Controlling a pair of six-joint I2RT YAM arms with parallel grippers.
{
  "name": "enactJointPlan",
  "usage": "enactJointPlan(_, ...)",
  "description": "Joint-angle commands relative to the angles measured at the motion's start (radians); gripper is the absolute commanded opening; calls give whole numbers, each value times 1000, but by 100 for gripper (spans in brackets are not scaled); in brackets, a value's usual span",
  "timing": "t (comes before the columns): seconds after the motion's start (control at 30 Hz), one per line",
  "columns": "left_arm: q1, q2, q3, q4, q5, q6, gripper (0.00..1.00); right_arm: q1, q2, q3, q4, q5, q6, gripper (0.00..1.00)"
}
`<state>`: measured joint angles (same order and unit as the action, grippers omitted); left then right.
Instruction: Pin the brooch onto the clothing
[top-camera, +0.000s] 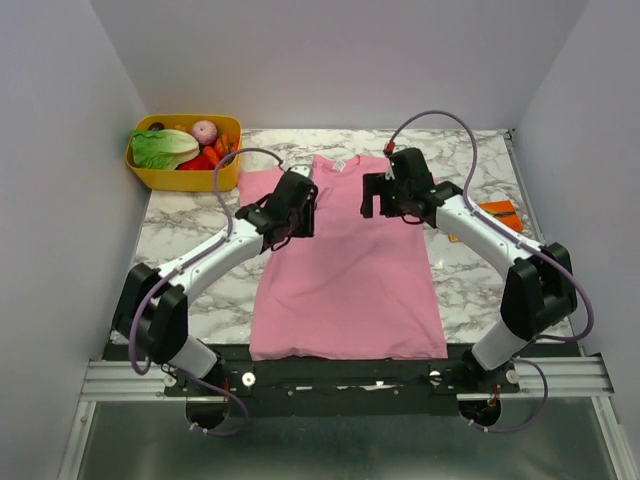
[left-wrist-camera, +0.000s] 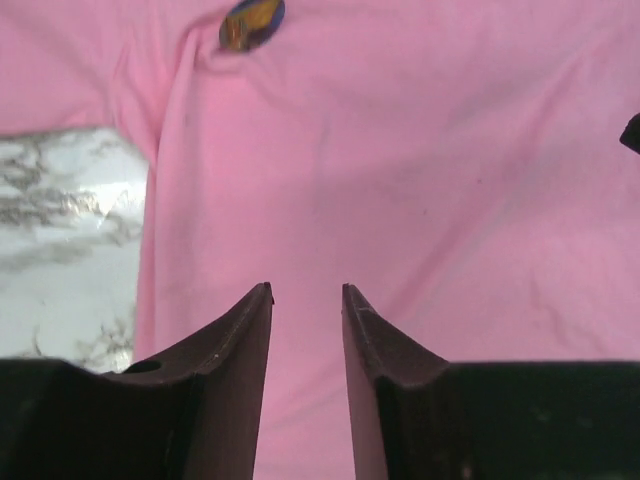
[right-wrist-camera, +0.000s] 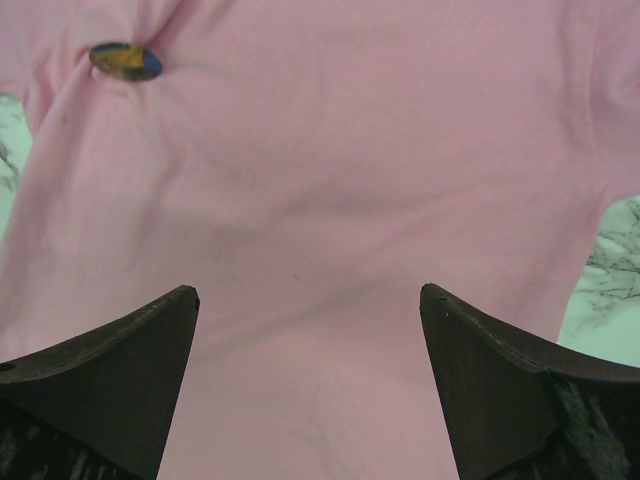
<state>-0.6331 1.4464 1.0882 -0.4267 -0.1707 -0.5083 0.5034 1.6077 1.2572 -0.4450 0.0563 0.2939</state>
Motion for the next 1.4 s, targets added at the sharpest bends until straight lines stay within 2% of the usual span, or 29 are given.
enactJointPlan(0.0,56,162,172,3,33,102,51,-63,85,112,37,-50,-6,100)
enactJointPlan(0.2,128,397,461,-20,129,152,54,-198,208,234,60,-229,71,100)
enactJointPlan(0.37,202,573,671,-58,155,168,55,-316,316,344,62,-283,108,100)
enactJointPlan(0.47,248,643,757,-60,169,169,55,-365,380,408,54,-260,117,100)
enactJointPlan(0.6,302,739,887,-110,203,178,55,-402,504,566,-76,-161,154,99)
enactJointPlan(0.7,329,798,963,-132,220,182,53,-421,615,692,-158,-164,172,97)
enactJointPlan(0.73,334,810,986,-136,223,183,53,-425,635,717,-165,-183,180,87)
enactJointPlan(0.83,349,836,1007,-144,237,188,52,-434,685,751,-173,-208,221,83)
enactJointPlan(0.87,354,842,1004,-141,241,189,52,-439,695,752,-170,-210,231,79)
enactJointPlan(1.0,363,848,993,-132,249,188,51,-465,716,749,-149,-225,278,47)
enactJointPlan(1.03,366,852,986,-129,247,188,52,-479,721,742,-141,-233,292,37)
enactJointPlan(1.1,369,855,981,-127,243,188,52,-490,722,725,-104,-237,306,31)
enactJointPlan(1.17,372,855,978,-132,228,195,53,-499,733,714,-87,-242,321,10)
enactJointPlan(1.2,372,855,975,-130,220,200,55,-499,738,714,-86,-242,327,3)
enactJointPlan(1.37,372,861,973,-135,198,215,57,-545,762,714,-69,-271,364,1)
